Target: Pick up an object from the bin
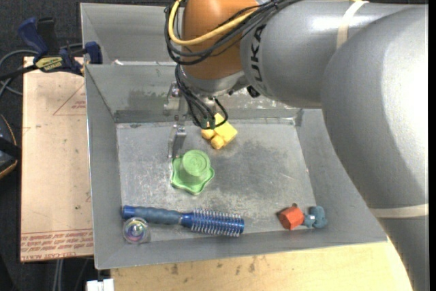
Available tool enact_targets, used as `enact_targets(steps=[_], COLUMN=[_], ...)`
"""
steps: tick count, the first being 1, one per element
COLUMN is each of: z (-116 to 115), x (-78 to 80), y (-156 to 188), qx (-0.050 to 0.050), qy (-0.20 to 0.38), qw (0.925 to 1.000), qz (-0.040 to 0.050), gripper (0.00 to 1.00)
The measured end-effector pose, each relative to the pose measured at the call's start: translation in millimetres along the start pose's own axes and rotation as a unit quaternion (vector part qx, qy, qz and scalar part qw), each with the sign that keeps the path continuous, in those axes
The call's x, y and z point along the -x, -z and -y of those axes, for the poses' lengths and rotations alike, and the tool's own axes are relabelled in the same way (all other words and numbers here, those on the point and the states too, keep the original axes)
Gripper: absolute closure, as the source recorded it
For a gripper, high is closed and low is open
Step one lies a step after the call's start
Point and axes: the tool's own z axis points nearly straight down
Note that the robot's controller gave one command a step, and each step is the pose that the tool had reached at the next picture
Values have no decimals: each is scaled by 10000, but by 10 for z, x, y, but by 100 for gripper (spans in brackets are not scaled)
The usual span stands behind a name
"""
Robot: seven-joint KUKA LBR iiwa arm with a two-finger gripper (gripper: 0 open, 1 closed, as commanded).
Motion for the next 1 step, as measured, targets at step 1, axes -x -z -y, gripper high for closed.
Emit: enact_targets(steps=[1], z=[356], x=[-636], y=[-634], qx=[5], qy=[772], qw=[9970], qz=[48], gripper=[0])
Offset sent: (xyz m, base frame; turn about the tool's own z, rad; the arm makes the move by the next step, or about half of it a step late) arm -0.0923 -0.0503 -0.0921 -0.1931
